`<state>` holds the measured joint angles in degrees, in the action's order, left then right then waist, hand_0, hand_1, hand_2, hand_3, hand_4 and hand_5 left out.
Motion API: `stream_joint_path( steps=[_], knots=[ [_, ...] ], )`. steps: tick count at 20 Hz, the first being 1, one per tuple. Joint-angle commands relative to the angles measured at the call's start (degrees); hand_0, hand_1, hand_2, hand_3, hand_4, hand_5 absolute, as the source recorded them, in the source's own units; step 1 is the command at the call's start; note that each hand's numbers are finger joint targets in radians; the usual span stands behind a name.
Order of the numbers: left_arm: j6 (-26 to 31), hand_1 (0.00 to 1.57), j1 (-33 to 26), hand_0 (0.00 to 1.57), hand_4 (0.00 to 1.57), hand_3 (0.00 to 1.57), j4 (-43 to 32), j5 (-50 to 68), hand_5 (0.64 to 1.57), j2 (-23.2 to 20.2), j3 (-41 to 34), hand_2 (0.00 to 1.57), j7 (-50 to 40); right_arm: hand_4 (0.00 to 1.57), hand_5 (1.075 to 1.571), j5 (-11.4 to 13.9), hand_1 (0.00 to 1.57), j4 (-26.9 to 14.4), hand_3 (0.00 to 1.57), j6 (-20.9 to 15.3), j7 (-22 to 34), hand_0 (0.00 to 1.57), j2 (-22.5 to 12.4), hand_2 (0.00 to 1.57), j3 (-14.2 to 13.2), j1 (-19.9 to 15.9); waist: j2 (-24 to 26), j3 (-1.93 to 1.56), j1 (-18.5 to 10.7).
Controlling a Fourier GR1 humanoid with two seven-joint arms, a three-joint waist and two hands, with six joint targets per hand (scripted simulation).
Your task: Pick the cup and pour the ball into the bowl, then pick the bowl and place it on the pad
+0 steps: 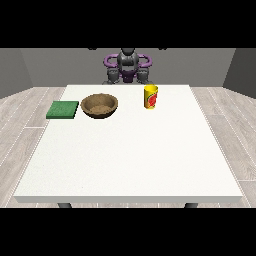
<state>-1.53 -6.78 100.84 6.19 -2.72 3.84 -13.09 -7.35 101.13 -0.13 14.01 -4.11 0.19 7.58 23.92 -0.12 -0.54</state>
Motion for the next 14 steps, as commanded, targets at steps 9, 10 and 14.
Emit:
stream_joint_path(
  steps=[9,10,14],
  knots=[
    [-8.5,0.00,-4.0,0.00,0.00,0.00,9.9,-5.4,1.546,2.7,10.8,0.00,4.5,0.47,1.570,-2.8,0.00,13.2,0.00,1.8,-1.7,0.00,2.0,0.00,1.8,6.5,-10.5,0.12,2.3],
    [-9.2,0.00,-5.8,0.00,0.00,0.00,9.5,-6.1,1.541,2.7,12.1,0.00,6.7,0.45,1.571,-6.6,0.00,11.9,0.00,4.1,-2.8,0.00,-0.2,0.00,-2.9,7.9,-11.1,0.11,1.8],
    [-5.4,0.00,-3.0,0.00,0.00,0.00,0.9,-4.6,1.527,2.7,8.4,0.00,20.9,0.40,1.571,-6.3,0.00,5.3,0.00,5.8,-11.9,0.00,0.0,0.00,-5.5,1.9,-20.3,0.13,1.5]
  ],
)
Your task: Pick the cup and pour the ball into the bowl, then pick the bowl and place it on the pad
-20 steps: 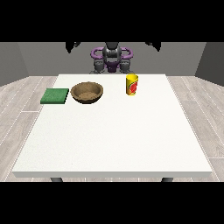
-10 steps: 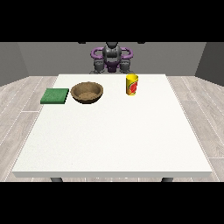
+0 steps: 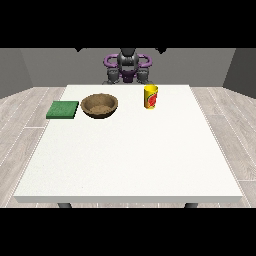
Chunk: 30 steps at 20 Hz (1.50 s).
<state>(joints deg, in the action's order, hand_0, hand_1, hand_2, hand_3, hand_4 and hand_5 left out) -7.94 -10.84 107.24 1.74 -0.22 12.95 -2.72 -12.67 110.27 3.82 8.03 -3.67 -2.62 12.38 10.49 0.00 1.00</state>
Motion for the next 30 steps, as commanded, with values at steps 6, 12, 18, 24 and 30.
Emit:
stream_joint_path(
  steps=[6,12,18,24,30],
  knots=[
    [-0.4,0.00,4.4,0.00,0.00,0.00,-16.2,-2.4,1.501,-0.2,-3.6,0.00,23.2,0.35,1.571,-2.8,0.00,-8.4,0.00,8.6,-14.8,0.00,-2.8,0.00,-4.9,-3.6,-12.7,0.03,2.4],
    [-5.6,0.00,13.1,0.00,0.00,0.00,-22.6,-4.5,1.494,0.2,-3.9,0.00,22.8,0.28,1.571,-2.3,0.00,-17.4,0.00,12.8,-20.1,0.00,-4.7,0.00,-7.6,-4.4,-13.5,0.00,3.2],
    [-3.9,0.00,20.9,0.00,0.00,0.00,-32.7,-0.8,1.473,-3.2,-12.1,0.00,29.9,0.23,1.571,-4.4,0.00,-19.8,0.00,13.7,-21.8,0.00,-7.8,0.00,-12.0,-11.2,-18.1,0.02,3.6],
    [-4.0,0.00,24.4,0.00,0.00,0.00,-45.7,-1.3,1.450,-0.7,-13.4,0.00,37.7,0.27,1.571,-4.4,0.00,-26.0,0.00,16.8,-23.3,0.00,-8.9,0.00,-13.3,-11.3,-16.5,0.02,4.2],
    [-7.2,0.34,28.9,0.34,0.00,0.00,-55.3,-2.0,1.476,-1.2,-17.5,0.00,44.4,0.27,1.569,-3.6,0.00,-28.7,0.00,20.1,-29.9,0.00,-10.2,0.00,-14.3,-12.0,-21.3,0.02,6.8]
  ],
)
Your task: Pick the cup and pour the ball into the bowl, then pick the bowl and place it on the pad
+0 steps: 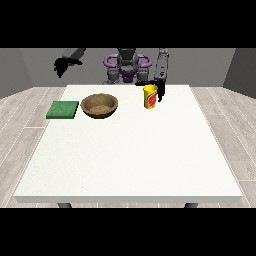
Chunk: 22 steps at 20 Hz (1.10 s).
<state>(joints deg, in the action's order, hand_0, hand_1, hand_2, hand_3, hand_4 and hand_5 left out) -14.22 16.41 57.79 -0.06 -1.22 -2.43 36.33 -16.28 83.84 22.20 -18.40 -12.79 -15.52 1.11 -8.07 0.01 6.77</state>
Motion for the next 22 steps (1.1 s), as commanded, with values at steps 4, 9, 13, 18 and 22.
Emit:
stream_joint_path(
  steps=[4,9,13,18,22],
  knots=[
    [-8.1,1.00,2.3,1.00,0.76,1.00,-12.2,-3.0,1.539,0.6,-2.6,1.20,8.6,0.23,1.567,-2.8,0.00,2.8,0.00,4.4,0.6,0.00,-2.5,0.00,-1.1,1.3,-3.2,0.03,5.8],
    [-12.0,1.31,6.5,1.31,1.20,1.57,-16.9,-4.9,1.552,-0.8,-3.0,1.57,8.8,0.28,1.570,-8.4,0.00,-0.7,0.00,6.1,5.0,0.00,-6.6,0.00,-5.5,-2.7,-2.5,0.02,3.4],
    [-16.2,1.30,7.9,1.30,1.23,1.57,-16.6,-10.7,1.548,-1.7,1.0,1.57,2.5,0.36,1.570,-7.6,0.00,-4.3,0.00,6.6,5.6,0.00,-7.2,0.00,-6.1,-1.4,1.7,-0.02,2.6],
    [-24.7,1.32,13.8,1.32,1.23,1.57,-18.2,-23.3,1.552,-3.6,8.7,1.57,-13.5,0.49,1.571,-7.7,0.00,-5.5,0.00,3.2,11.7,0.00,-7.6,0.00,-5.1,-4.6,8.6,-0.11,1.6],
    [-29.7,1.31,19.2,1.31,1.24,1.57,-23.7,-36.1,1.561,-5.4,15.9,1.57,-23.7,0.58,1.568,-6.4,0.00,-7.0,0.00,2.6,12.4,0.00,-9.0,0.00,-4.8,-7.1,9.7,-0.32,1.6]
  ],
)
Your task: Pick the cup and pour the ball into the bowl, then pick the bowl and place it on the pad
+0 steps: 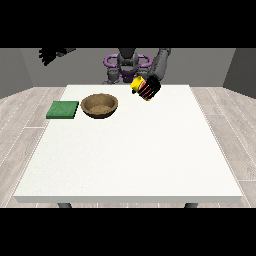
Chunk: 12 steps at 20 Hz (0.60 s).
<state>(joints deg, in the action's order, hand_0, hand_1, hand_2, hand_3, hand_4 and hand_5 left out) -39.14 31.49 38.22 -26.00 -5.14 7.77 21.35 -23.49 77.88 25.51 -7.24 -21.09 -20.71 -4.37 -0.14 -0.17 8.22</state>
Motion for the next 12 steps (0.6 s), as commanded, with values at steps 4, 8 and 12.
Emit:
stream_joint_path(
  steps=[4,8,12],
  knots=[
    [-5.1,1.17,10.7,1.17,1.06,1.35,-10.6,-22.4,1.569,-6.1,11.3,1.57,-19.4,0.62,1.565,2.3,0.00,-2.9,0.00,-2.8,2.4,0.00,0.1,0.00,1.1,-2.4,3.4,-0.23,-1.0],
    [0.0,1.17,15.4,1.17,1.06,1.35,-13.8,-30.7,1.569,0.0,16.8,1.57,-32.8,0.64,1.566,2.6,0.00,-7.9,0.00,-3.5,1.1,0.00,-0.1,0.00,-0.7,-2.1,6.6,0.01,-4.5],
    [5.2,0.91,19.5,0.91,1.05,1.25,-14.8,-36.1,1.569,3.5,19.5,1.57,-42.2,0.64,1.562,2.0,0.00,-11.8,0.00,0.5,-0.5,0.00,-2.7,0.00,-2.3,-0.1,6.8,0.08,-4.9]
  ],
)
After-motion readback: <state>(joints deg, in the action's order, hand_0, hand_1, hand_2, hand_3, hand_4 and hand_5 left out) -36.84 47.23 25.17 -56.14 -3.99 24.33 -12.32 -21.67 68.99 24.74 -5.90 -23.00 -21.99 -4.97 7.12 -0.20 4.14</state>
